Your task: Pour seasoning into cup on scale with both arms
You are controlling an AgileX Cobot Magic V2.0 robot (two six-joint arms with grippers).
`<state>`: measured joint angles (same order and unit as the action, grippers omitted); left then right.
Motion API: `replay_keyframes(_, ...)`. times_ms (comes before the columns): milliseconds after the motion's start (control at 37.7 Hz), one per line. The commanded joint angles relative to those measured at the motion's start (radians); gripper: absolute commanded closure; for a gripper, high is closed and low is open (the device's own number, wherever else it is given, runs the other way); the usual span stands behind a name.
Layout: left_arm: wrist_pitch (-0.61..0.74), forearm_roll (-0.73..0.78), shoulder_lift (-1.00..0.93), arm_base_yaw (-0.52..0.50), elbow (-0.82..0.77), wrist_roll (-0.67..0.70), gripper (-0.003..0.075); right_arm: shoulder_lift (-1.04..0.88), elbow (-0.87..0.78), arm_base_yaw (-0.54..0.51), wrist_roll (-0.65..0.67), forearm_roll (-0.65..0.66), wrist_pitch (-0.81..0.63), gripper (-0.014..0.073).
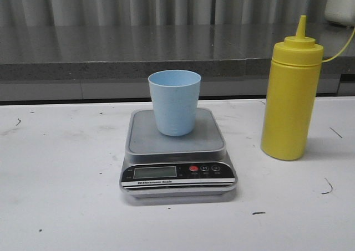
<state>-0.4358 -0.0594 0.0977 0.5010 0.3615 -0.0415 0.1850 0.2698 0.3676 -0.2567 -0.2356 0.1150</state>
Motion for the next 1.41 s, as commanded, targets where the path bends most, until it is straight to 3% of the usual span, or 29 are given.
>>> replay_keyframes(0, 0.087, -0.013, 0.01, 0.0, 0.026, 0.007, 0.074, 0.007, 0.035, -0.007, -0.014, 0.01, -0.072, 0.0656)
replay_keyframes(292, 0.169, 0.001, -0.018, -0.021, -0.037, 0.007, 0.074, 0.007, 0.035, -0.007, -0.014, 0.01, -0.072, 0.0656)
replay_keyframes(478, 0.263, -0.009, -0.125, -0.162, -0.185, 0.007, 0.074, 0.007, 0.035, -0.006, -0.014, 0.01, -0.072, 0.0656)
replay_keyframes(717, 0.313, -0.01, -0.121, -0.353, -0.282, 0.007, 0.074, 0.007, 0.035, -0.006, -0.014, 0.01, -0.071, 0.0656)
replay_keyframes(956, 0.384, -0.01, -0.121, -0.474, -0.364, 0.007, 0.074, 0.007, 0.035, -0.006, -0.014, 0.01, -0.071, 0.0656)
replay_keyframes(1381, 0.371, -0.01, -0.119, -0.527, -0.39, 0.007, 0.074, 0.007, 0.035, -0.006, -0.014, 0.01, -0.071, 0.0656)
